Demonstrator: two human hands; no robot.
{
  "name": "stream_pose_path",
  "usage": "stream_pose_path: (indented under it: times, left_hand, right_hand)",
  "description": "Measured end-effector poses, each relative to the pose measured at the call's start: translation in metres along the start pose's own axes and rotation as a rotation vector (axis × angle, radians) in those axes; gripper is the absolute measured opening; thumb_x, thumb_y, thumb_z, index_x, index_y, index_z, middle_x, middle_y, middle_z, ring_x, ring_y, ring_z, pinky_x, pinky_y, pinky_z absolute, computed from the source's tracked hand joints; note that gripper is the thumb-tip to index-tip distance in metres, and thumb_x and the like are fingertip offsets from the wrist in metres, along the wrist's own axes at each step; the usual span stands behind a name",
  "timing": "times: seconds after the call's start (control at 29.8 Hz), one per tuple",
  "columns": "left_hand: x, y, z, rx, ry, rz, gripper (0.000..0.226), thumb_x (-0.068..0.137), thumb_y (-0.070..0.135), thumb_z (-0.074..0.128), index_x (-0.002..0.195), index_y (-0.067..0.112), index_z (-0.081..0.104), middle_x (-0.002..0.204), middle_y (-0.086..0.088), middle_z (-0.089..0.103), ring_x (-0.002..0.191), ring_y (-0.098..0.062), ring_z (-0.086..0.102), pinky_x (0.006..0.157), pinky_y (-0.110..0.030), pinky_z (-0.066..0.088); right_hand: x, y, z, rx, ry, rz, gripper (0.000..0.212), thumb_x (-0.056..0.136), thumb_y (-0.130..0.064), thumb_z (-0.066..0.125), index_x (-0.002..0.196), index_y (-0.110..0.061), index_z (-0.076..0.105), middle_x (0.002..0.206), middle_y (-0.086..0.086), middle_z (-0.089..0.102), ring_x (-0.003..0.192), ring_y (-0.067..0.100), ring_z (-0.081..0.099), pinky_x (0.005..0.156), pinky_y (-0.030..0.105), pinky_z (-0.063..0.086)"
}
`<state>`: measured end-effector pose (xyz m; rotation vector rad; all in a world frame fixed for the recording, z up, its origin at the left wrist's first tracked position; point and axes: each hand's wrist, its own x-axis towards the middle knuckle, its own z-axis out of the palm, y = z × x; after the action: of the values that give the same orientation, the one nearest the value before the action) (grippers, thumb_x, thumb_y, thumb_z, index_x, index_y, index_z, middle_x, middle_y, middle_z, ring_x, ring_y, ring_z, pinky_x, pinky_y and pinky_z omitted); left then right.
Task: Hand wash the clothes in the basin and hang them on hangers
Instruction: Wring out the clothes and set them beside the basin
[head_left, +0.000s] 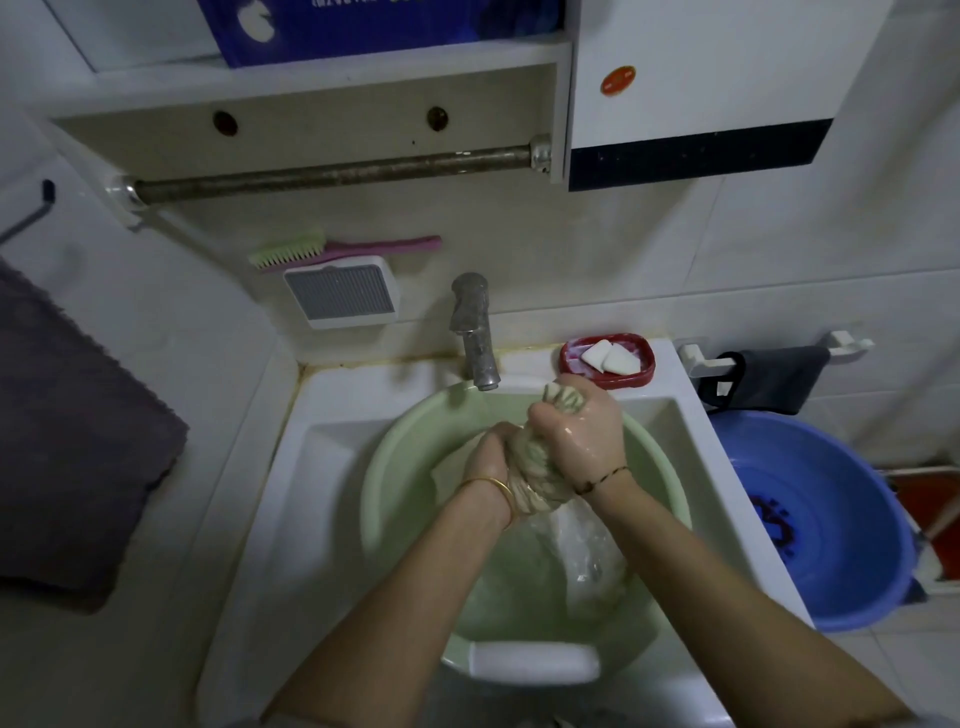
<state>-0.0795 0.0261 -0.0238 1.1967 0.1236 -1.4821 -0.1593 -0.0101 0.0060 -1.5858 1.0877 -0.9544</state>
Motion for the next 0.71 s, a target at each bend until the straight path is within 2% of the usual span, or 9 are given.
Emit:
stream_pose_path:
  times: [0.1,0.17,0.2,0.3,0.4,0.47,0.54,0.6,0.71]
  left_hand:
    - [0.0,0.007,-0.009,0.173,0.006,0.014,0.04,0.095,0.032,0.045,0.073,0.006,0.067,0.069,-0.012,0.07,0.059,-0.023,0.068,0.064,-0.03,0.056]
    - [-0.008,0.017,-0.015,0.375,0.004,0.003,0.038,0.086,0.047,0.058,0.089,0.011,0.07,0.091,-0.009,0.071,0.082,-0.025,0.068,0.084,-0.042,0.052]
    - [-0.008,0.022,-0.019,0.44,0.002,0.024,0.04,0.083,0.049,0.062,0.1,0.013,0.067,0.1,-0.008,0.069,0.091,-0.026,0.066,0.088,-0.044,0.05]
    - [-0.016,0.031,-0.027,0.497,-0.106,0.283,0.041,0.085,0.027,0.067,0.122,0.025,0.05,0.113,-0.004,0.062,0.094,-0.023,0.063,0.075,-0.038,0.053]
    - [-0.025,0.043,-0.038,0.859,-0.413,0.464,0.084,0.065,0.014,0.078,0.134,0.037,0.037,0.136,0.002,0.045,0.117,-0.019,0.055,0.087,-0.031,0.051]
    - [-0.028,0.047,-0.043,1.181,-0.455,0.555,0.102,0.063,0.007,0.079,0.143,0.039,0.025,0.147,0.002,0.03,0.127,-0.02,0.046,0.086,-0.023,0.047]
    - [-0.029,0.048,-0.041,1.391,-0.355,0.749,0.095,0.069,0.001,0.077,0.145,0.031,0.029,0.14,0.001,0.03,0.128,-0.018,0.042,0.094,-0.016,0.041]
    - [-0.032,0.052,-0.037,1.491,-0.253,0.972,0.075,0.07,0.009,0.079,0.136,0.022,0.047,0.122,0.005,0.04,0.12,-0.019,0.047,0.098,-0.011,0.034]
    - [-0.036,0.058,-0.035,1.735,-0.11,1.175,0.051,0.061,0.048,0.078,0.102,0.02,0.064,0.1,0.007,0.047,0.099,-0.019,0.05,0.083,-0.029,0.045]
  right_hand:
    - [0.009,0.011,-0.01,0.306,0.081,0.262,0.025,0.072,-0.006,0.066,0.058,-0.014,0.046,0.057,0.001,0.049,0.057,0.014,0.049,0.056,0.024,0.04]
    - [0.013,0.018,-0.019,0.517,0.068,0.531,0.016,0.073,-0.013,0.067,0.065,-0.012,0.054,0.064,0.007,0.057,0.069,0.023,0.057,0.065,0.031,0.047]
    - [0.013,0.019,-0.024,0.614,0.013,0.681,0.015,0.077,-0.018,0.065,0.068,-0.01,0.056,0.066,0.01,0.06,0.07,0.026,0.061,0.066,0.033,0.05]
    - [0.015,0.025,-0.036,0.766,-0.192,1.004,0.038,0.088,-0.037,0.057,0.079,-0.001,0.066,0.072,0.015,0.07,0.058,0.028,0.068,0.05,0.035,0.056]
    - [0.015,0.037,-0.045,0.843,-0.292,1.092,0.056,0.077,-0.058,0.062,0.094,-0.006,0.072,0.088,0.01,0.072,0.066,0.027,0.069,0.051,0.033,0.056]
    - [0.015,0.042,-0.046,0.819,-0.307,1.095,0.067,0.069,-0.062,0.065,0.117,-0.016,0.066,0.102,0.005,0.067,0.08,0.024,0.065,0.06,0.032,0.055]
    - [0.014,0.045,-0.046,0.81,-0.32,1.119,0.069,0.068,-0.054,0.068,0.128,-0.021,0.059,0.108,0.006,0.064,0.089,0.023,0.06,0.068,0.035,0.055]
    - [0.014,0.048,-0.044,0.798,-0.359,1.141,0.054,0.071,-0.047,0.065,0.117,-0.017,0.065,0.099,0.009,0.067,0.084,0.024,0.062,0.067,0.034,0.055]
    - [0.012,0.044,-0.038,0.761,-0.389,1.15,0.036,0.07,-0.041,0.063,0.09,-0.01,0.068,0.081,0.012,0.069,0.075,0.025,0.061,0.059,0.033,0.055]
